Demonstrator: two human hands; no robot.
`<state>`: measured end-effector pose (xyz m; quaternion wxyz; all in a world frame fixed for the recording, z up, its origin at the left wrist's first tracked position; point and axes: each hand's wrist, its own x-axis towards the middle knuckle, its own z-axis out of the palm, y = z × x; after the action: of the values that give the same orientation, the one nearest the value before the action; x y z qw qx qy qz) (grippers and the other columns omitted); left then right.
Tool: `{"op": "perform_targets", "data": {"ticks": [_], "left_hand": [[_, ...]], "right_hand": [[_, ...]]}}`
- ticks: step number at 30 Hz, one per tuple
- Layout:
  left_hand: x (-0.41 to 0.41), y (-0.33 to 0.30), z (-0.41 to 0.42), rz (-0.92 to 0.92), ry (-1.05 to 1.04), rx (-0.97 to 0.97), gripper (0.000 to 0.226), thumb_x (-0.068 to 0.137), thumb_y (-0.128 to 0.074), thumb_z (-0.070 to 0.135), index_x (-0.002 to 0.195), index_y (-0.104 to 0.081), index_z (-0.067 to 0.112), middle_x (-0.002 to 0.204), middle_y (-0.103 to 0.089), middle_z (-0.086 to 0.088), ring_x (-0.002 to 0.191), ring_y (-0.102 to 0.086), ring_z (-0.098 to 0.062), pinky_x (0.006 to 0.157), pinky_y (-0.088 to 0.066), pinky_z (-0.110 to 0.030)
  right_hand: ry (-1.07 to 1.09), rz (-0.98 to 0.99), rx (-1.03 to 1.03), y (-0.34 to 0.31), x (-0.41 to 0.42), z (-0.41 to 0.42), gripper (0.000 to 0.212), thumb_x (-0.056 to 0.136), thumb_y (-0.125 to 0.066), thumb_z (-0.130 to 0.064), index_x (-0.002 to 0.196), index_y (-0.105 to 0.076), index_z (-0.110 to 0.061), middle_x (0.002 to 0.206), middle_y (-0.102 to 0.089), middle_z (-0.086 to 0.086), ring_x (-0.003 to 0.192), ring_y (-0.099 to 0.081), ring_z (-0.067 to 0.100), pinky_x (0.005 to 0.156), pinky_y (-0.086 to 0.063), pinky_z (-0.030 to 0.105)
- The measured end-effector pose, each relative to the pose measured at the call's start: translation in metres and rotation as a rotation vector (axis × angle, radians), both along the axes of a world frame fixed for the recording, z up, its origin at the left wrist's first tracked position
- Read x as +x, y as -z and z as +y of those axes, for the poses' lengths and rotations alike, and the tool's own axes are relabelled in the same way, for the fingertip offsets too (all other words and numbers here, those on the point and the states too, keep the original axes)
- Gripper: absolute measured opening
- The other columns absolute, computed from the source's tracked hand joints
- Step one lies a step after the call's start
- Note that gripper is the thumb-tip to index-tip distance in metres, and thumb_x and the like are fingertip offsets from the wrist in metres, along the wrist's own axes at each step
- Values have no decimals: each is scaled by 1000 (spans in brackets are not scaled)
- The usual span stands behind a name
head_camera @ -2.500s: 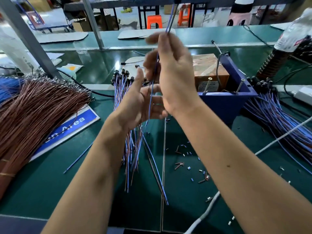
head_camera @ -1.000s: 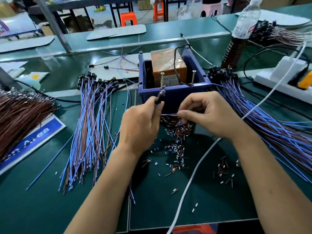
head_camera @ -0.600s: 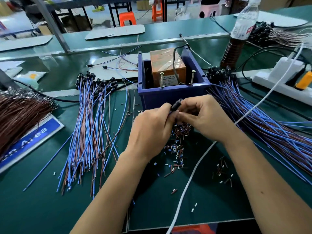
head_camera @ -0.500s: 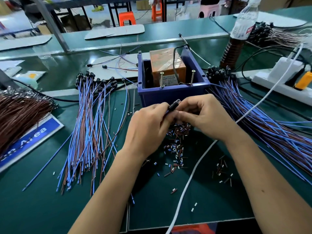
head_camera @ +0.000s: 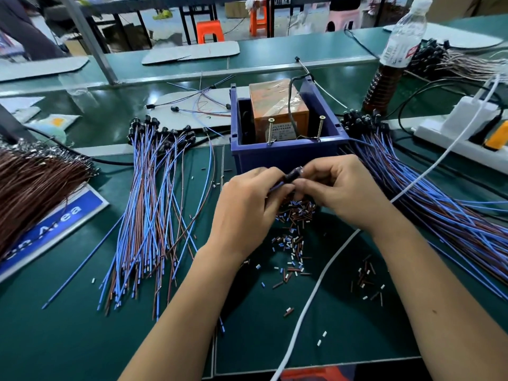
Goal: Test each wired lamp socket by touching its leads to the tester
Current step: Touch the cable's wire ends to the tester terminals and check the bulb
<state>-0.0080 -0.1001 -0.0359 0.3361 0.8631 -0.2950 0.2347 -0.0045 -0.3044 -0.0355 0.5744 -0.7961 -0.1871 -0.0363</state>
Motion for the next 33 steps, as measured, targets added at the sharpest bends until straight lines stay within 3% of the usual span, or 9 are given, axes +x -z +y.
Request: {"op": "perform_targets", "data": {"ticks": [2, 7, 14, 18, 21, 24, 28, 33], "left_hand": [[3, 2, 2, 6, -46, -61, 19, 98, -68, 22, 83, -61, 12, 72, -54, 6, 66, -51, -23, 59, -44, -45], [5, 6, 2, 29, -167, -147, 29, 96, -67, 18, 75, -49, 10, 65, -46, 6, 62, -44, -24, 57, -38, -43], [5, 8, 0, 35, -174, -166, 25, 96, -66, 18, 77, -51, 14, 65, -44, 10, 61, -42, -18, 55, -36, -38], [4, 9, -2, 82, -81, -191, 13, 96, -68, 20, 85, -62, 19, 68, -50, 17, 64, -48, -8, 60, -36, -28], [5, 10, -2, 91, -65, -222, 16, 96, -69, 19, 82, -61, 22, 65, -50, 17, 62, -47, -6, 59, -34, -26], [7, 10, -1, 107, -53, -245, 21, 97, -68, 21, 79, -58, 20, 64, -50, 13, 61, -48, -10, 56, -38, -33], [8, 12, -1, 146, -43, -303, 25, 97, -66, 26, 76, -58, 14, 64, -56, 2, 62, -53, -26, 57, -46, -45], [6, 11, -1, 170, -44, -334, 27, 96, -65, 28, 79, -63, 7, 67, -62, -6, 65, -58, -32, 61, -49, -50]], "right_hand": [[60, 5, 51, 0, 0, 0, 11, 100, -70, -14, 92, -77, -14, 74, -77, 5, 53, -56, 9, 52, -45, 17], [160, 139, 186, 4, 6, 0, 37, 111, -49, -28, 94, -72, -5, 76, -76, 17, 49, -55, 20, 49, -45, 27], [134, 99, 128, 6, 4, 0, 13, 101, -67, -15, 91, -74, -10, 78, -78, 11, 53, -56, 14, 51, -48, 24], [111, 85, 118, 4, 2, 3, 11, 100, -70, -12, 90, -75, -13, 76, -77, 10, 54, -56, 13, 51, -47, 23], [93, 69, 130, 2, 0, 6, 14, 99, -69, -8, 88, -74, -14, 73, -74, 10, 53, -56, 13, 51, -48, 23], [89, 42, 138, 1, -2, 7, 13, 100, -68, -9, 88, -73, -12, 72, -72, 9, 54, -56, 14, 51, -48, 25], [109, 34, 144, 1, -3, 10, 13, 101, -68, -12, 89, -71, -10, 69, -70, 7, 50, -56, 15, 50, -47, 25], [114, 10, 125, 1, -3, 8, 14, 101, -68, -15, 88, -71, -9, 67, -70, 9, 47, -56, 15, 46, -47, 23]]}}
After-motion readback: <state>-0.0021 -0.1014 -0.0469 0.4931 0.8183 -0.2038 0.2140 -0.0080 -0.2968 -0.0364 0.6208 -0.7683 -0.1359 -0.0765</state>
